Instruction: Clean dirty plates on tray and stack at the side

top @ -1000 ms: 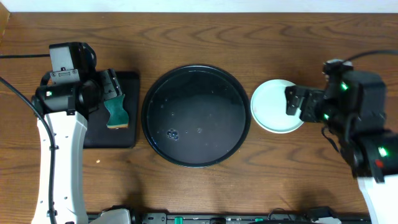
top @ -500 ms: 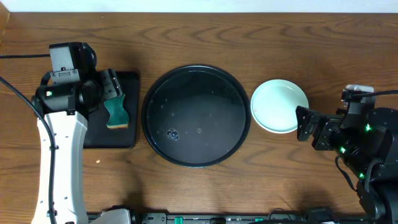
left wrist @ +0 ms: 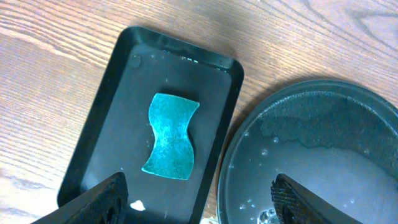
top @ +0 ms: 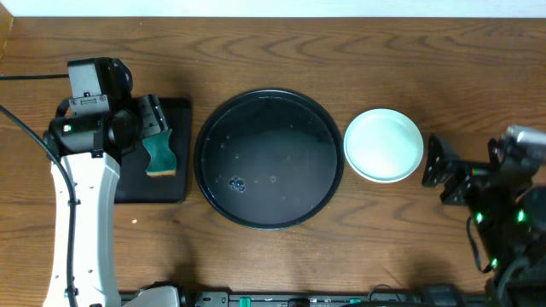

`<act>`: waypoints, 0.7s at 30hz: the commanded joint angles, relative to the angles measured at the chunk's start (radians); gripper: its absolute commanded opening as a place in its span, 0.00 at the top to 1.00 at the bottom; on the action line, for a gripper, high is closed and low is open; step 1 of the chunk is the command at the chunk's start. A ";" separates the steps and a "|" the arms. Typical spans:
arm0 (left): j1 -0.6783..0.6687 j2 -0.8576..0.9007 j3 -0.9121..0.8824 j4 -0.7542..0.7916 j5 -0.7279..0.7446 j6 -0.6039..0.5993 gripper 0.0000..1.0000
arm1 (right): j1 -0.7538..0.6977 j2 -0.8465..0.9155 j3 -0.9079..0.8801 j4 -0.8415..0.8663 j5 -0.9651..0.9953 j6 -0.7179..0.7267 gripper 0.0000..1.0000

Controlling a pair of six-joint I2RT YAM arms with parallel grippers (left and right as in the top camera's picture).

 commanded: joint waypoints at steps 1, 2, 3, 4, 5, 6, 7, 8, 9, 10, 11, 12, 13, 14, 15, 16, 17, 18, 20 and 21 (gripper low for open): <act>0.002 0.000 0.012 -0.001 0.001 -0.005 0.25 | -0.013 -0.132 -0.185 0.134 -0.048 -0.080 0.01; 0.002 0.000 0.012 -0.001 0.001 -0.005 0.25 | -0.013 -0.167 -0.235 0.177 -0.056 -0.093 0.01; 0.002 0.000 0.012 -0.001 0.001 -0.005 0.25 | -0.013 -0.201 -0.284 0.219 -0.061 -0.099 0.01; 0.002 0.000 0.012 -0.001 0.001 -0.005 0.25 | -0.013 -0.238 -0.336 0.261 -0.067 -0.099 0.01; 0.002 0.000 0.012 -0.001 0.001 -0.005 0.25 | -0.013 -0.269 -0.384 0.298 -0.072 -0.099 0.01; 0.002 0.000 0.012 -0.001 0.001 -0.005 0.25 | -0.013 -0.306 -0.438 0.339 -0.080 -0.099 0.01; 0.002 0.000 0.012 -0.001 0.001 -0.005 0.25 | -0.013 -0.334 -0.482 0.370 -0.087 -0.099 0.01; 0.002 0.000 0.012 -0.001 0.001 -0.005 0.25 | -0.013 -0.355 -0.514 0.393 -0.092 -0.099 0.01; 0.002 0.000 0.012 -0.001 0.001 -0.005 0.25 | -0.013 -0.413 -0.603 0.457 -0.118 -0.098 0.01; 0.002 0.000 0.012 -0.001 0.001 -0.005 0.25 | -0.012 -0.435 -0.636 0.480 -0.127 -0.098 0.01; 0.002 0.000 0.012 -0.001 0.001 -0.005 0.25 | -0.012 -0.460 -0.675 0.508 -0.136 -0.098 0.01; 0.002 0.000 0.012 -0.001 0.001 -0.005 0.25 | -0.012 -0.481 -0.708 0.531 -0.139 -0.096 0.02; 0.002 0.000 0.012 -0.001 0.001 -0.005 0.25 | -0.012 -0.502 -0.740 0.555 -0.139 -0.087 0.01; 0.002 0.000 0.012 -0.001 0.001 -0.005 0.25 | -0.012 -0.520 -0.767 0.575 -0.138 -0.080 0.01; 0.002 0.000 0.012 -0.001 0.001 -0.005 0.25 | -0.011 -0.535 -0.792 0.593 -0.138 -0.080 0.01; 0.002 0.000 0.012 -0.001 0.001 -0.005 0.25 | -0.009 -0.553 -0.819 0.612 -0.139 -0.080 0.01; 0.002 0.000 0.012 -0.001 0.001 -0.005 0.25 | -0.008 -0.565 -0.838 0.625 -0.139 -0.079 0.01; 0.002 0.000 0.012 -0.001 0.001 -0.005 0.25 | -0.008 -0.576 -0.856 0.637 -0.139 -0.079 0.01; 0.002 0.000 0.012 -0.001 0.001 -0.005 0.25 | -0.008 -0.605 -0.903 0.668 -0.139 -0.067 0.01; 0.002 0.000 0.012 -0.001 0.001 -0.005 0.25 | -0.008 -0.616 -0.921 0.679 -0.138 -0.060 0.01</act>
